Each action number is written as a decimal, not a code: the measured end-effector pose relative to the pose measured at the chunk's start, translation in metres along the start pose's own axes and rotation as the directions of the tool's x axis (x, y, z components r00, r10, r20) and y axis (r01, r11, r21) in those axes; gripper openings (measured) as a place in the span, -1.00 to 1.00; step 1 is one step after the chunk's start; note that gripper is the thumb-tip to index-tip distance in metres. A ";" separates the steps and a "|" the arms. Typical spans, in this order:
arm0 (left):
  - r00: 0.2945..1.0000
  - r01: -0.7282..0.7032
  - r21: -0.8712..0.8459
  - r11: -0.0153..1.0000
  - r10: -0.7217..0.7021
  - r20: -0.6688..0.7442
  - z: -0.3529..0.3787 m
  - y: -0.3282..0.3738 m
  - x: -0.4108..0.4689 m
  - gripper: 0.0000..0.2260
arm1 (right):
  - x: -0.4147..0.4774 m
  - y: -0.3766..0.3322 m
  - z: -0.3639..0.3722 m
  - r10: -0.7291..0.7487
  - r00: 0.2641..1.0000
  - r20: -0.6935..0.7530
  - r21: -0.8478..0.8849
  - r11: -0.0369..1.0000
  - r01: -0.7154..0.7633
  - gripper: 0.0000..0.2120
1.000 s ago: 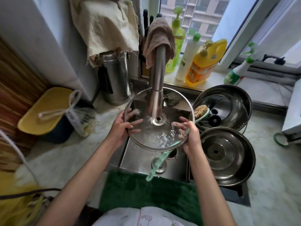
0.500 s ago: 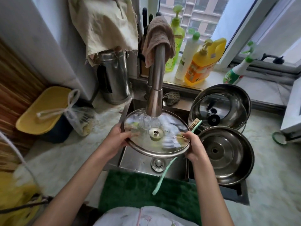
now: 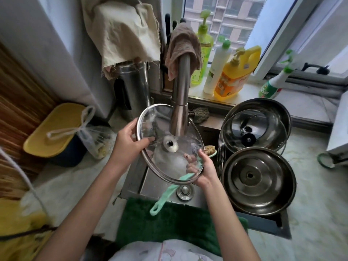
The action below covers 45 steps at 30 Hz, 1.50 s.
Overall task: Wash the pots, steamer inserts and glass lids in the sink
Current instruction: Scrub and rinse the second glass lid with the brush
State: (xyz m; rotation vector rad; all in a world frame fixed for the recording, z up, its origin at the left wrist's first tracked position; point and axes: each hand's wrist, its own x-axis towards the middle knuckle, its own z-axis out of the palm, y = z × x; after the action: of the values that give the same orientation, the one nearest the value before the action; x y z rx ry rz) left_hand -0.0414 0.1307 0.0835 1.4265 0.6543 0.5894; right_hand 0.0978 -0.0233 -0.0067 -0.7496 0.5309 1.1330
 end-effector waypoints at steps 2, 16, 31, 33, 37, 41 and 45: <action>0.999 0.041 -0.042 0.998 -0.043 -0.029 -0.004 -0.005 -0.002 -0.50 | 0.000 0.003 0.000 -0.072 0.997 -0.018 -0.012 0.997 0.071 -0.68; 0.925 -0.289 0.864 0.413 -0.113 0.364 0.038 -0.083 -0.008 -0.42 | -0.020 -0.021 0.008 -0.634 0.765 -0.109 -0.523 0.692 0.499 -0.80; 0.740 -0.627 0.471 0.621 0.285 0.609 0.040 -0.107 -0.006 -0.65 | -0.028 -0.069 -0.008 -0.275 0.956 -0.100 -0.462 0.864 0.200 -0.50; 0.872 -0.417 0.460 0.784 0.203 0.445 0.049 -0.103 0.006 -0.80 | -0.028 -0.067 -0.008 -0.332 0.934 -0.132 -0.546 0.811 0.211 -0.59; 0.962 -0.143 0.456 0.878 0.014 0.274 0.051 -0.101 0.022 -0.77 | -0.043 -0.043 0.001 -0.611 0.767 0.197 -0.937 0.113 0.331 -0.60; 0.947 -0.249 0.654 0.714 0.039 0.317 0.043 -0.105 0.013 -0.73 | -0.059 -0.019 0.015 -0.347 0.781 0.519 -0.762 -0.601 0.240 -0.61; 0.923 -0.368 0.744 0.558 0.119 0.367 0.039 -0.109 -0.001 -0.76 | -0.035 -0.058 0.019 -0.442 0.832 0.335 -0.751 -0.659 -0.048 -0.61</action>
State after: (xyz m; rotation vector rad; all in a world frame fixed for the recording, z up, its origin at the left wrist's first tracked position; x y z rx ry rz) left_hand -0.0156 0.0960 -0.0238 2.4615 0.5014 0.2733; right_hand 0.1403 -0.0430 0.0456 -2.7375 -1.0154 0.5253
